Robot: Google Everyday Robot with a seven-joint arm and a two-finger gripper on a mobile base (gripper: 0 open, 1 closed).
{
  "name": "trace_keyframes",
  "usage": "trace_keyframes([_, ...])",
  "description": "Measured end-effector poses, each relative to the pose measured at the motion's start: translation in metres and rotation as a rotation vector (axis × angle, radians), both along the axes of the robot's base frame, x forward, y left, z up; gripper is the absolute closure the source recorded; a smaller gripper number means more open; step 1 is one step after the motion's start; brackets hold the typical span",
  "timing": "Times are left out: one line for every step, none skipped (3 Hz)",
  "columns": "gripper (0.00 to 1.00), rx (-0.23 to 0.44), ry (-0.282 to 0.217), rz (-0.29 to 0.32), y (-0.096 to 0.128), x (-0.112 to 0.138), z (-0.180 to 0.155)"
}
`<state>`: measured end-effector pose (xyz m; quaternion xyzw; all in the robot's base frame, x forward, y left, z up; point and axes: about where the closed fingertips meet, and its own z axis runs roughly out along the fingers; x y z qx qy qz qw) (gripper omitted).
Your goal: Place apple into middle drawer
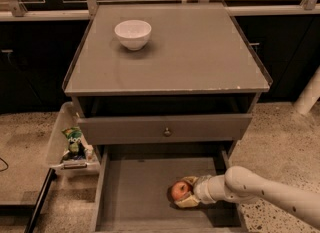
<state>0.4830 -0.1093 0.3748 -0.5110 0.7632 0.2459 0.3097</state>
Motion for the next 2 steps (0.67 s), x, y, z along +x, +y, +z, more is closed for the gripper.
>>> trace_keyframes([0.11,0.0,0.0,0.0,0.0001,0.0,0.0])
trace_keyframes([0.0,0.0,0.0,0.0,0.0,0.0,0.0])
